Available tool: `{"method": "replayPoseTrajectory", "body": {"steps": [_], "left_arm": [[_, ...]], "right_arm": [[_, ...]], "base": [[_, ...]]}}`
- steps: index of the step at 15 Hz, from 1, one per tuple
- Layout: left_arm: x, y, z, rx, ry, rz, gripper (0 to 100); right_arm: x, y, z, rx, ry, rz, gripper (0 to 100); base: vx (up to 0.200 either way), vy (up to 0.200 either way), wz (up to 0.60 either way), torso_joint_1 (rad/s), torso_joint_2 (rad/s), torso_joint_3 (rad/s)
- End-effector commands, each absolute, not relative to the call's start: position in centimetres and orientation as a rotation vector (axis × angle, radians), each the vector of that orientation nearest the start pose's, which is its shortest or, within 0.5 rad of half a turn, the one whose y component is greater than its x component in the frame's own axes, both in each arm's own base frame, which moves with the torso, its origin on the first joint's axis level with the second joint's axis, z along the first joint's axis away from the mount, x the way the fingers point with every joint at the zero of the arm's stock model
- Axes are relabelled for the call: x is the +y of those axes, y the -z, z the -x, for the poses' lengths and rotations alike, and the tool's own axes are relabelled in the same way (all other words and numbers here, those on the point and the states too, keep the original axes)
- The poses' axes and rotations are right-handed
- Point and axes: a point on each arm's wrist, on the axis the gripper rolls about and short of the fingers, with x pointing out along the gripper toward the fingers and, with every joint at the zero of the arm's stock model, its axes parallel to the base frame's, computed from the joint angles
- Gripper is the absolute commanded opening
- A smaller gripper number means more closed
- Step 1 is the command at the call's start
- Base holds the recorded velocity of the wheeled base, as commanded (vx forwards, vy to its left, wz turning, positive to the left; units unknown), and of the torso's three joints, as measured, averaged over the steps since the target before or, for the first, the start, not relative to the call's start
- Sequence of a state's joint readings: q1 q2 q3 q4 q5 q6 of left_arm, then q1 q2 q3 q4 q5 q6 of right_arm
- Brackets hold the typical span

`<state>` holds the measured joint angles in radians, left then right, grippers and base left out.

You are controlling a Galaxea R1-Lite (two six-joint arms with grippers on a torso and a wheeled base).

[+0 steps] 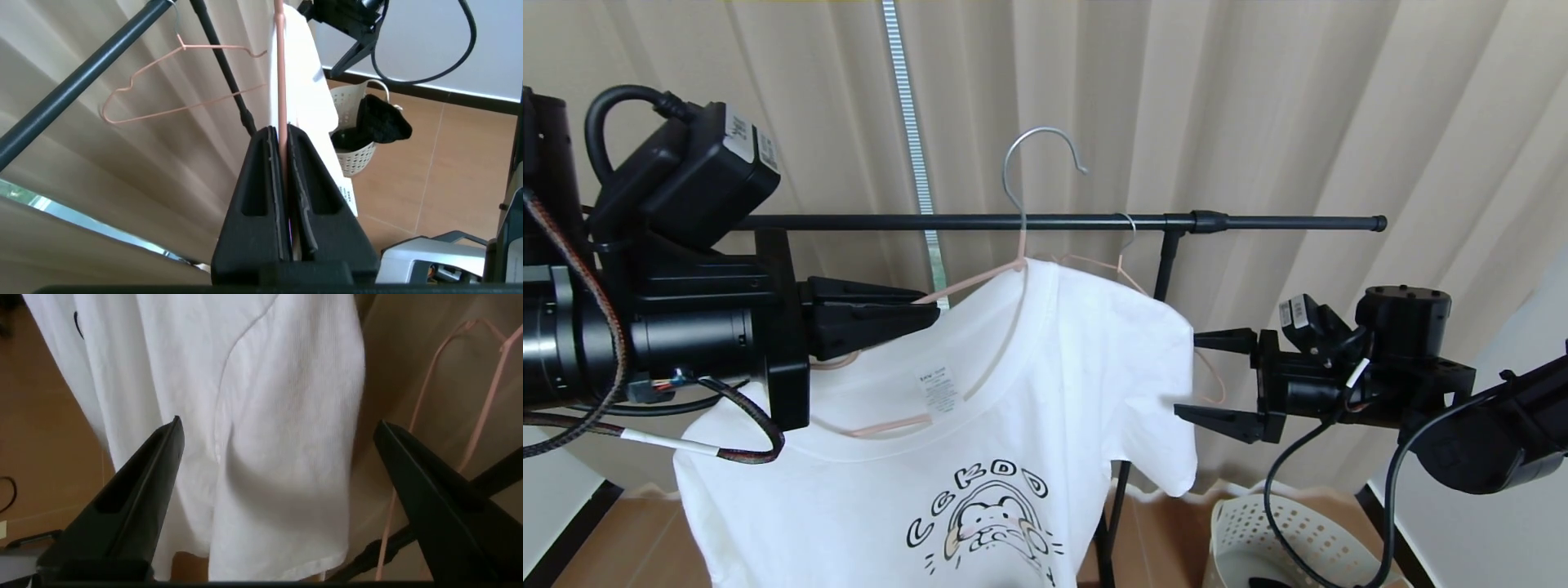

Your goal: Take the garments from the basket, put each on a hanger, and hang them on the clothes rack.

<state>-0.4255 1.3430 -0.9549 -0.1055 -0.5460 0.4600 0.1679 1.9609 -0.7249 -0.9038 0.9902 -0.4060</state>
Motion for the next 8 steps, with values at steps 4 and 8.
{"method": "replayPoseTrajectory", "body": {"steps": [4, 8], "left_arm": [[-9.8, -27.0, -18.9, 0.057, 1.009, -0.404, 0], [-9.7, -26.9, -18.8, 0.059, 1.007, -0.403, 0]], "right_arm": [[7.1, -9.8, -33.0, 0.097, -1.183, 0.219, 0], [6.1, -10.3, -33.6, 0.082, -1.144, 0.227, 0]], "base": [[0.000, 0.000, 0.00, 0.000, 0.00, 0.000], [0.000, 0.000, 0.00, 0.000, 0.00, 0.000]]}}
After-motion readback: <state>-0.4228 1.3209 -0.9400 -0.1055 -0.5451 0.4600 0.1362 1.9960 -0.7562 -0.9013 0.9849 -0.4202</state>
